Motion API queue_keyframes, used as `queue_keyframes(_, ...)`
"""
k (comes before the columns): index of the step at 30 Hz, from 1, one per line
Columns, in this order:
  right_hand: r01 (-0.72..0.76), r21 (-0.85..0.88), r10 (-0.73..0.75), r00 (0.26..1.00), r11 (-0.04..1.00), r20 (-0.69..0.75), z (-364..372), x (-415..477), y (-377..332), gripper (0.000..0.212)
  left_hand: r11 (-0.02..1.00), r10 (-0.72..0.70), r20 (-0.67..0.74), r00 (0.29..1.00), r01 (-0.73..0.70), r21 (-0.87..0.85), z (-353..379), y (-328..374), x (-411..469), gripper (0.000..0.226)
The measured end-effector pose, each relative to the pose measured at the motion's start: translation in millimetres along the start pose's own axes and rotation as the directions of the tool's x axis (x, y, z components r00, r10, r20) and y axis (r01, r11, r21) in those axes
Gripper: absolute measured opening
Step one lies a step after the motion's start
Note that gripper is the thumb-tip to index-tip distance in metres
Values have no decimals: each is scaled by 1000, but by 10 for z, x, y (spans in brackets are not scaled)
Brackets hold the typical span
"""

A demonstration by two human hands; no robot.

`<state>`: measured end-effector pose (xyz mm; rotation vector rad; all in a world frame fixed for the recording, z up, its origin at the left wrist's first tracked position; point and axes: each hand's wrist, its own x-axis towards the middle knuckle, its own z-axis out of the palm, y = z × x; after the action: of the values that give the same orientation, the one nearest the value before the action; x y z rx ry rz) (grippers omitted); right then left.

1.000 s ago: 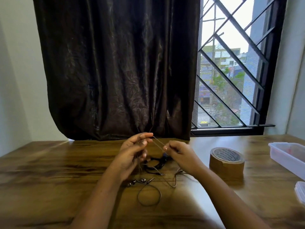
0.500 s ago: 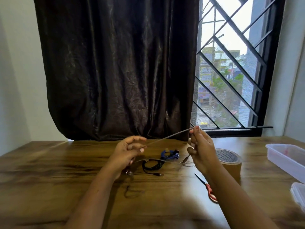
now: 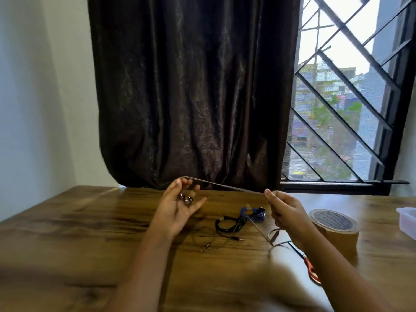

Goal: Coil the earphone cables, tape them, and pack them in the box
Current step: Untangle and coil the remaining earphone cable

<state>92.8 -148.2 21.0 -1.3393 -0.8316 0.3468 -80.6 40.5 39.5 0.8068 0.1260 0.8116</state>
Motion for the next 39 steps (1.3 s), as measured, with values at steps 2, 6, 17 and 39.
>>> queue_keyframes(2, -28, -74, 31, 999, 997, 43, 10, -18, 10, 27, 995, 35, -88, 996, -43, -90, -48, 14, 23, 24)
queue_keyframes(6, -21, -253, 37, 998, 967, 58, -19, -1, 80, 31, 980, 102, -230, 968, -137, -142, -90, 32, 64, 23)
queue_keyframes(17, 379, -773, -402, 899, 510, 175, 420, -64, 215, 68, 960, 65, -34, 997, -53, 274, 62, -89, -60, 14)
queue_keyframes(39, -55, -191, 103, 963, 980, 249, 305, -82, 3, 25, 959, 281, -418, 864, -244, 142, -83, 51, 66, 22)
